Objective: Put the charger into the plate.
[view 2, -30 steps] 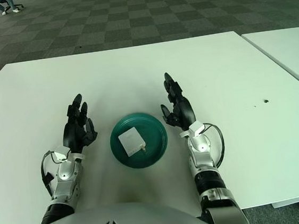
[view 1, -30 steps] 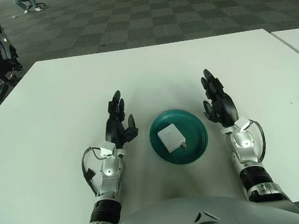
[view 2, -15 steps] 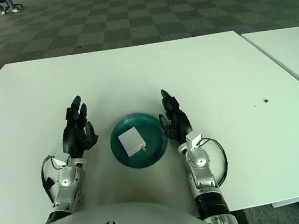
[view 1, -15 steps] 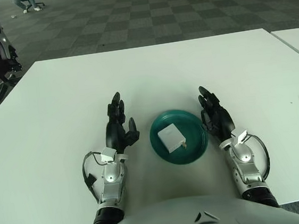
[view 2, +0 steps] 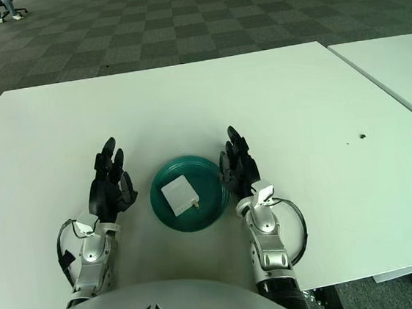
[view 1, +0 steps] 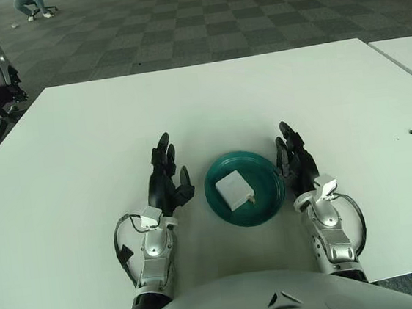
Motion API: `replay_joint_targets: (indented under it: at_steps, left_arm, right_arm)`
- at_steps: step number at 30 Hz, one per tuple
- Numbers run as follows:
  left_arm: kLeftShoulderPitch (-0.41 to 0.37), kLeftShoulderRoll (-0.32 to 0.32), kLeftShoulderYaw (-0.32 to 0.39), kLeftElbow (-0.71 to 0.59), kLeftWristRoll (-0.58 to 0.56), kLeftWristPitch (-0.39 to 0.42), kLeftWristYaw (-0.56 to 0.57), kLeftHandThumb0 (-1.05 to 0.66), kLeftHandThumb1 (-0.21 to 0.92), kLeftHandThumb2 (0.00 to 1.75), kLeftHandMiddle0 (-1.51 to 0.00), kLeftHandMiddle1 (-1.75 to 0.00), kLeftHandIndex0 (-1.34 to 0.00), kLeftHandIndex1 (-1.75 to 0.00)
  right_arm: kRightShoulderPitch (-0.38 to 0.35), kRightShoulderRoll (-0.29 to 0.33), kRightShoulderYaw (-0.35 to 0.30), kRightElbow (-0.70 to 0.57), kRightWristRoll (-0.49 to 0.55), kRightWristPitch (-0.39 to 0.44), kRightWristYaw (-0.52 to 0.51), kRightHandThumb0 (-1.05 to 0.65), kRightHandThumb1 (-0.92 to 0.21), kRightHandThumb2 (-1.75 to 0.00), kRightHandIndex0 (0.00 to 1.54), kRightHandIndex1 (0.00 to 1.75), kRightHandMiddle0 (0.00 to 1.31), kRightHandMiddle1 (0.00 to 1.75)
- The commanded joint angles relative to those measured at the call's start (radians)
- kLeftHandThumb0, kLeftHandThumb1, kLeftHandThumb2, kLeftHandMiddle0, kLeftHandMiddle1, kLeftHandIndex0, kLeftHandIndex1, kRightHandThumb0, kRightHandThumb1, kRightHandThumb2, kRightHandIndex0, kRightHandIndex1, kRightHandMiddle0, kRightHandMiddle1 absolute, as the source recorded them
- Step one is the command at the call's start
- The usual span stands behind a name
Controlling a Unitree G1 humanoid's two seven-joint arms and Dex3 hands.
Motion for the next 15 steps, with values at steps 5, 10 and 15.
replay_joint_targets:
  at_steps: [5,10,15]
  left_arm:
    - [0.111,-0.004,0.019,0.147,-0.008,0.008,-0.008,-0.86,0.92,0.93,-0.19,-0.01,0.00,-0.42]
    - [0.085,0.001,0.050,0.202,-0.028,-0.005,-0.019,-0.86,0.92,0.93,-0.19,0.00,0.00,-0.45]
    - [0.087,-0.009,0.059,0.208,-0.024,-0.012,-0.016,-0.85,0.92,0.93,-0.19,0.00,0.00,-0.47]
  right_arm:
    - [0.051,0.021,0.022,0.102,-0.036,0.155,-0.069,-0.67,-0.92,-0.80,0.00,0.00,0.00,0.03]
    - [0.032,0.008,0.014,0.177,-0.070,0.101,-0.106,-0.70,-0.92,-0.81,0.00,0.00,0.00,0.02]
    - [0.009,0.001,-0.004,0.288,-0.093,-0.002,-0.134,-0.75,-0.92,-0.80,0.00,0.00,0.01,0.02]
